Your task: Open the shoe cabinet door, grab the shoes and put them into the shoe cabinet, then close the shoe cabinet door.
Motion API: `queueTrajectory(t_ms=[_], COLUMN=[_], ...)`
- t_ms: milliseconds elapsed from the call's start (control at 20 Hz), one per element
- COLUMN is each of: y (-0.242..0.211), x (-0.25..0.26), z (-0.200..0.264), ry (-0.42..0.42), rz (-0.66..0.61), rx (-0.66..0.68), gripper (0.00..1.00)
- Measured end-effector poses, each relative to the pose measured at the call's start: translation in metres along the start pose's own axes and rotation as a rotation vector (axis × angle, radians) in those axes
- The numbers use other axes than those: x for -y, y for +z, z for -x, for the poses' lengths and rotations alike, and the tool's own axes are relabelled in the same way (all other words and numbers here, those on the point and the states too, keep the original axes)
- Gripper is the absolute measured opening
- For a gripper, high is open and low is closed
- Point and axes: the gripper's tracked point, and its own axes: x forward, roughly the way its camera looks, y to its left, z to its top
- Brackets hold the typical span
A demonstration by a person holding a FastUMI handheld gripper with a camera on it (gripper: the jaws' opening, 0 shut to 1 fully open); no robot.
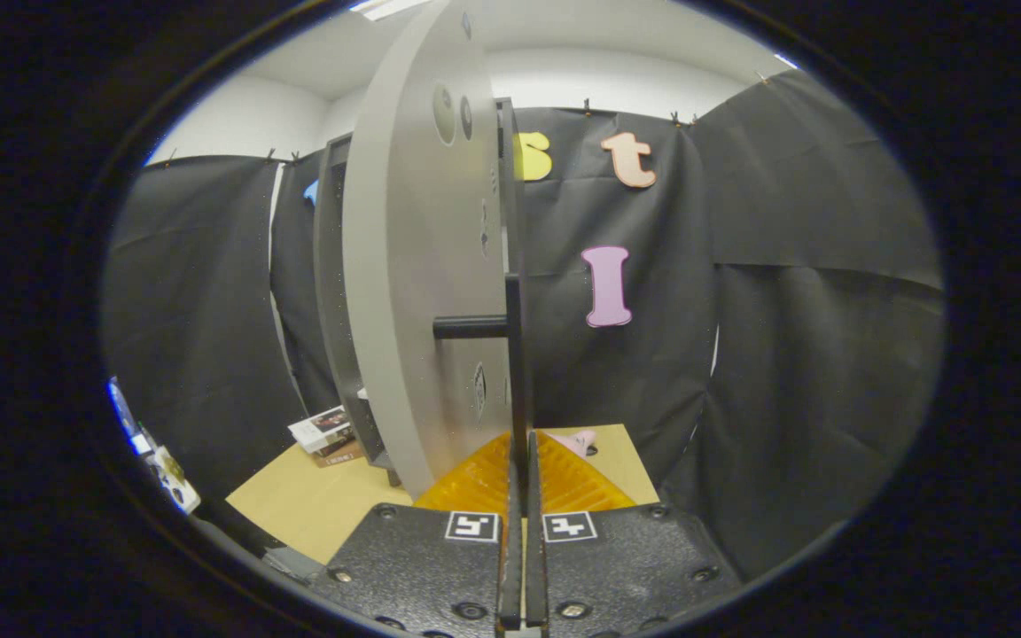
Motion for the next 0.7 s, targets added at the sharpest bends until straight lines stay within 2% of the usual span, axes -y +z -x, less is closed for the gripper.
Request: queueTrajectory(t_ms=[100,250,350,450,600,700], y=[-0.001,-0.009,-0.014,-0.017,-0.03,-0.057], x=[0.01,0.019,0.029,0.027,0.016,-0.005], z=[0.006,0.032,0.053,0.071,0.083,0.084], ry=[-0.023,-0.046,-0.098,-0.132,-0.192,-0.197], rz=[-0.003,-0.003,0.013,0.019,0.035,0.026], rx=[0.015,0.019,0.026,0.047,0.086,0.064], gripper=[0.19,0.71,0.88,0.96,0.99,0.99])
